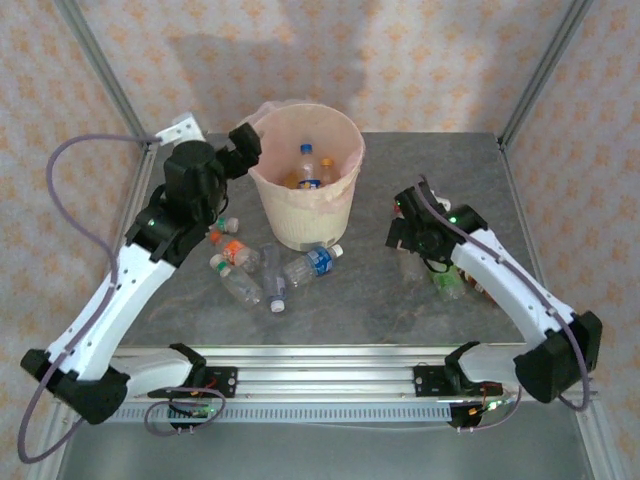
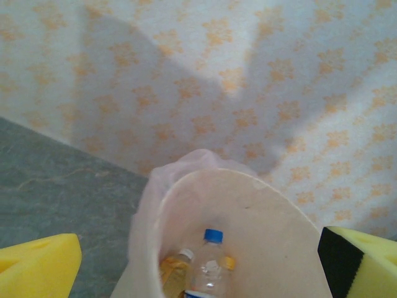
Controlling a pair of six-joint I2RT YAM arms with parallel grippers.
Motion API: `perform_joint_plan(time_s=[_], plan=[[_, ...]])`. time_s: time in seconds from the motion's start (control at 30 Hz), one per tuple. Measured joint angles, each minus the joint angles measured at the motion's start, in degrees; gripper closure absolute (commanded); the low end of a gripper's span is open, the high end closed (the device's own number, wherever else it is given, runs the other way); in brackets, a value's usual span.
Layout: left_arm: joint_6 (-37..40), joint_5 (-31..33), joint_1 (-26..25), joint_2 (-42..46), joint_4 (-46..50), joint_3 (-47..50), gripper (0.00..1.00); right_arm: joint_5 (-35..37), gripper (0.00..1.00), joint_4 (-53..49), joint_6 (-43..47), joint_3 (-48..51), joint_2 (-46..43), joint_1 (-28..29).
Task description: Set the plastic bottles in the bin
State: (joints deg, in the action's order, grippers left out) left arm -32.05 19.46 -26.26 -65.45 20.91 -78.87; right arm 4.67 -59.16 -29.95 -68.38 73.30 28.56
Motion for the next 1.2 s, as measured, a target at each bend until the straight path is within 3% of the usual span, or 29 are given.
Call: perform_joint_plan(time_s=[0.43, 0.77, 1.2], plan=[[-13.25, 9.16, 0.00, 14.88, 9.92, 18.93, 0.00, -5.14, 0.04, 2.58, 9.70, -8.22, 17.70, -7.23], [-17.62, 13.20, 0.00, 21.42, 18.47, 23.93, 0.00, -6.88, 0.08, 2.80, 15.28, -17.27, 32.20, -10.36], [-20.06, 15.63, 0.00, 24.83, 22.77, 28.00, 0.00, -8.74, 0.11, 2.58, 18.91, -25.73, 44.04, -10.60]])
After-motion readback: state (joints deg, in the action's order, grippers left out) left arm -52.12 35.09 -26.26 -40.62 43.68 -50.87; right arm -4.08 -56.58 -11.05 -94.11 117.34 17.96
